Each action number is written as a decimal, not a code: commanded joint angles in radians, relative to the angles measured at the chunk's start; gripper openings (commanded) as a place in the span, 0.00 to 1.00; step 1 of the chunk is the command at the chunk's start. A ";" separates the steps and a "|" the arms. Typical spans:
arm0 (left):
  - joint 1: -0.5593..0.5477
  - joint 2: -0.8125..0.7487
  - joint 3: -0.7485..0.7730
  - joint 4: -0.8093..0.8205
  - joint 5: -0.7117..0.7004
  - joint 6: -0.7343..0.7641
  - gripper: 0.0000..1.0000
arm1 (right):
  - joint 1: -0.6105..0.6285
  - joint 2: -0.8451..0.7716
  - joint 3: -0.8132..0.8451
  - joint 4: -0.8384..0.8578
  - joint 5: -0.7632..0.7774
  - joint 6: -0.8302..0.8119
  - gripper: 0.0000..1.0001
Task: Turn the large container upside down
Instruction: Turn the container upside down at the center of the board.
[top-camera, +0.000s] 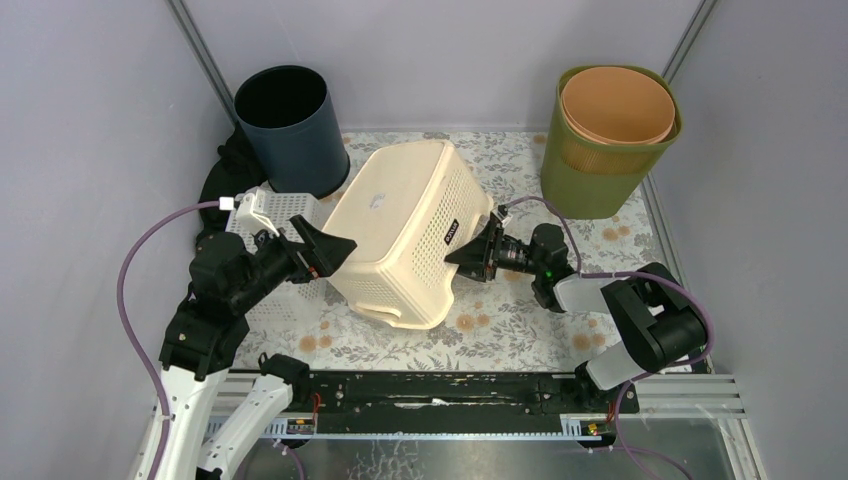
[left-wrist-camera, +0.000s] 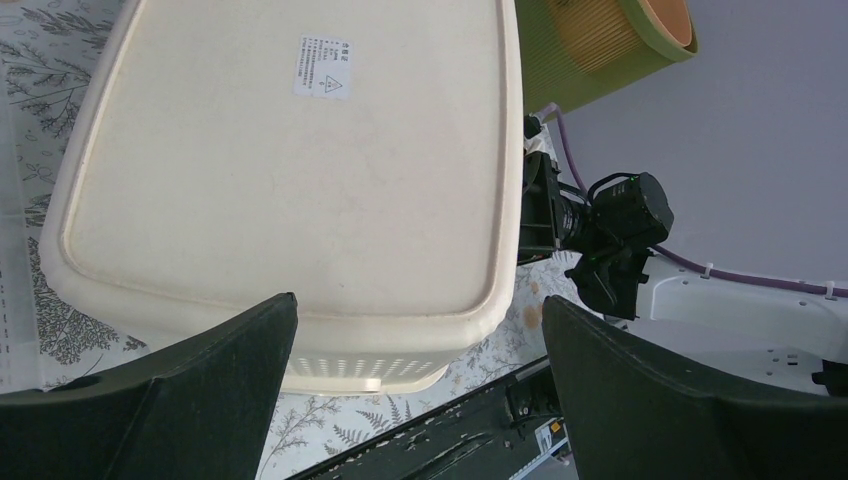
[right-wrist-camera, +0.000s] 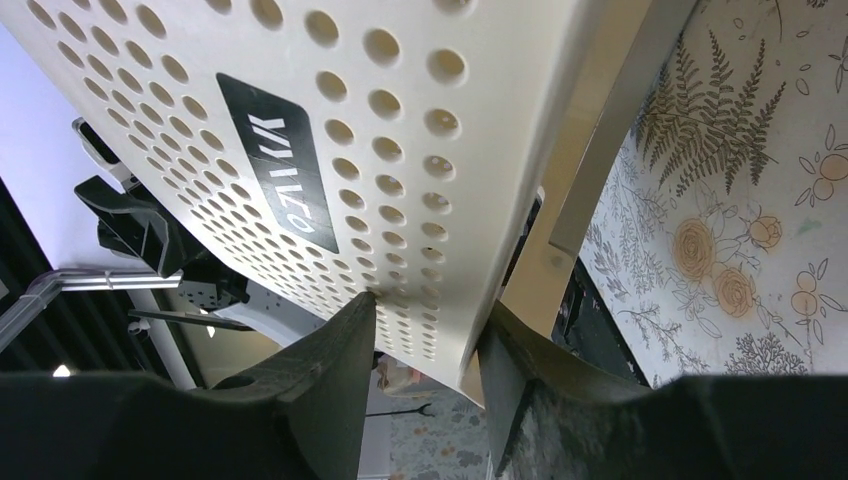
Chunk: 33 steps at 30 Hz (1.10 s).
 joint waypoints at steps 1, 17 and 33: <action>-0.004 -0.009 -0.006 0.064 0.021 -0.001 1.00 | -0.018 -0.039 -0.005 0.007 -0.003 -0.020 0.46; -0.003 -0.010 -0.016 0.072 0.025 -0.004 1.00 | -0.049 -0.068 -0.018 -0.004 -0.012 -0.022 0.33; -0.003 -0.009 -0.018 0.076 0.025 -0.006 1.00 | -0.069 -0.088 -0.027 -0.024 -0.020 -0.032 0.07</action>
